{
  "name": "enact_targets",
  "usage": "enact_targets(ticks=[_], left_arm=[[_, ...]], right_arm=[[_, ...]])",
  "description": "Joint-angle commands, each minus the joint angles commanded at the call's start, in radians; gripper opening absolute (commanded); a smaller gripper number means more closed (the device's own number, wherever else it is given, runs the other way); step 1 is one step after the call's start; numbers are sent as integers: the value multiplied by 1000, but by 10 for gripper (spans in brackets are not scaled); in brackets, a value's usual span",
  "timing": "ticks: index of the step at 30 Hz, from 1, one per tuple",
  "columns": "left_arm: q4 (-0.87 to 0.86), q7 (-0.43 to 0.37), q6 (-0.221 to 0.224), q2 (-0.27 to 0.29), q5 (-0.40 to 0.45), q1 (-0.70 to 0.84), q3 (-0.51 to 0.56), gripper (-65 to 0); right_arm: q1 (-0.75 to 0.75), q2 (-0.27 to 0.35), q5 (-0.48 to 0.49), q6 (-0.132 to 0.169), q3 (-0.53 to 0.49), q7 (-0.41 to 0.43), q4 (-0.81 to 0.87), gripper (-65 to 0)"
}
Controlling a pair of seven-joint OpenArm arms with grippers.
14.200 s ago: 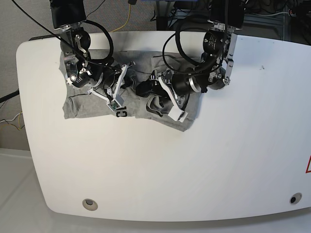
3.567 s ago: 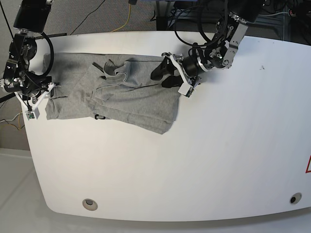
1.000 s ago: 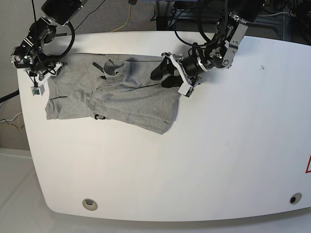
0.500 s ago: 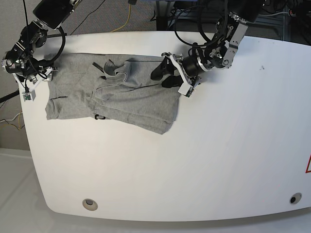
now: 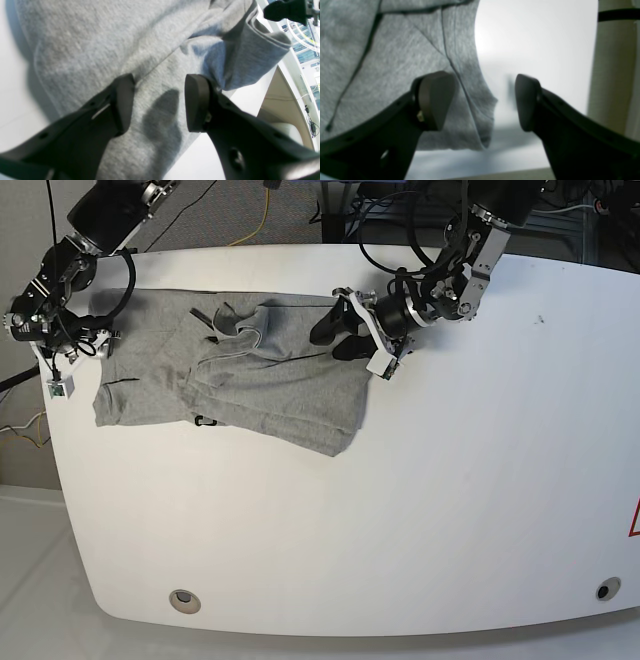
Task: Fold the T-shirt properly
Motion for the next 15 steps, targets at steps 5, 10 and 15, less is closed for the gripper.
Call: enact_targets(ticks=[5, 10, 15], left_arm=[[2, 0, 0, 0, 0, 0, 0, -337], [2, 0, 0, 0, 0, 0, 0, -337], [2, 0, 0, 0, 0, 0, 0, -337]], right_arm=[[28, 3, -6, 0, 29, 3, -98, -248], [43, 26, -5, 0, 29, 8, -146, -248], [46, 32, 0, 0, 31, 8, -158, -248]])
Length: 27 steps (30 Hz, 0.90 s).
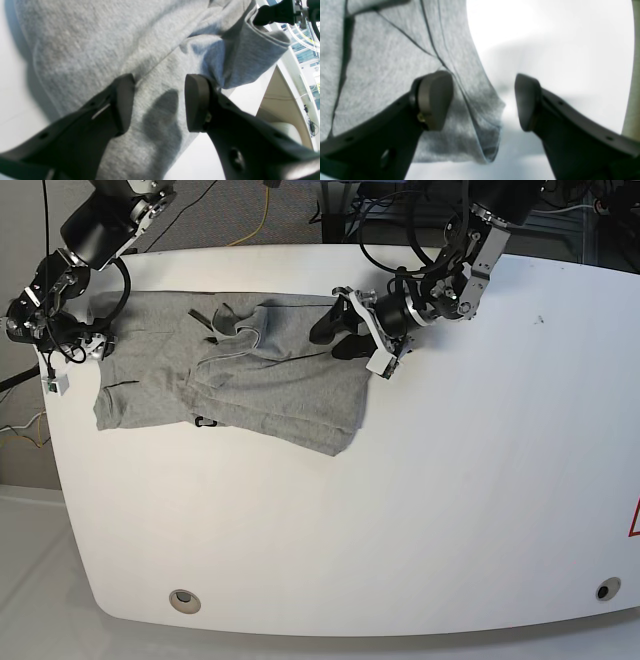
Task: Fold the T-shirt properly
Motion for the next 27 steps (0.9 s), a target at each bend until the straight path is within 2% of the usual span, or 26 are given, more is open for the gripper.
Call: enact_targets(ticks=[11, 27], left_arm=[[0, 0, 0, 0, 0, 0, 0, -337], [0, 0, 0, 0, 0, 0, 0, -337]], right_arm=[[0, -8, 0, 0, 0, -2, -2, -249], [-8, -103, -2, 0, 0, -8, 0, -249]])
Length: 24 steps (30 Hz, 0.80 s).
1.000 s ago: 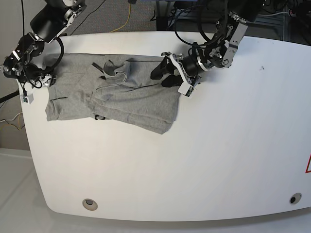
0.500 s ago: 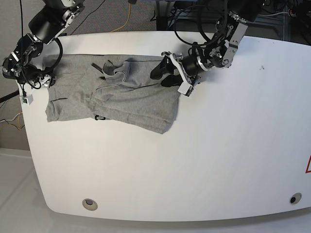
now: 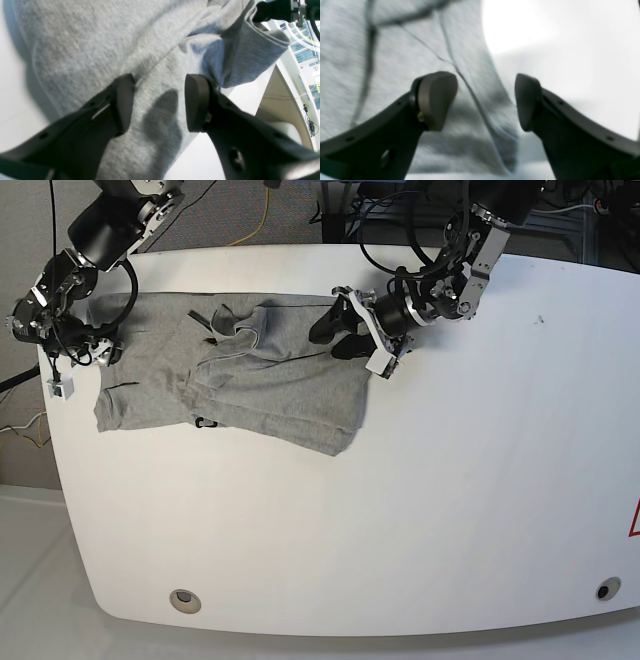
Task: Fold the T-shirt properly
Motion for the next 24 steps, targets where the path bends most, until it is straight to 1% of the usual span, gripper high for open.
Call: enact_targets(ticks=[3, 9, 18, 21, 24], left_arm=[[0, 0, 0, 0, 0, 0, 0, -337], [-2, 0, 0, 0, 0, 0, -2, -337], [-2, 0, 0, 0, 0, 0, -3, -337], [-2, 0, 0, 0, 0, -2, 0, -337], [-2, 0, 0, 0, 0, -3, 0, -337]], right_arm=[[0, -15, 0, 0, 0, 0, 0, -249], [-3, -21, 2, 0, 0, -2, 0, -249], [-15, -23, 3, 0, 0, -52, 2, -249], [-20, -23, 29, 0, 2, -60, 2, -249], [-21, -21, 81, 0, 8, -74, 2, -249]])
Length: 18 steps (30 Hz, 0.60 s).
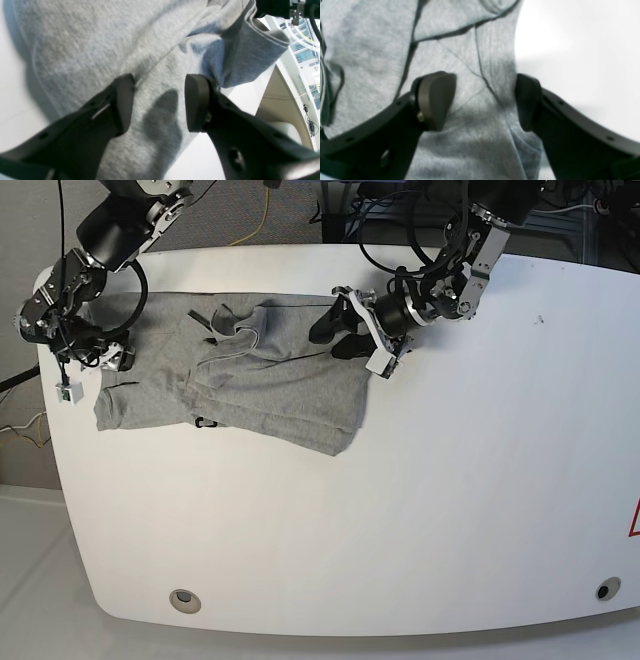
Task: Fold the T-shirt properly
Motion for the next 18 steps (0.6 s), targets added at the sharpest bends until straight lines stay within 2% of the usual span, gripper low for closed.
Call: enact_targets(ticks=[6, 18], left_arm=[[0, 0, 0, 0, 0, 0, 0, -337], [0, 0, 0, 0, 0, 2, 0, -337]], right_arm=[[-9, 3, 52, 0, 34, -31, 0, -249], [-26, 0, 60, 0, 31, -37, -2, -249]])
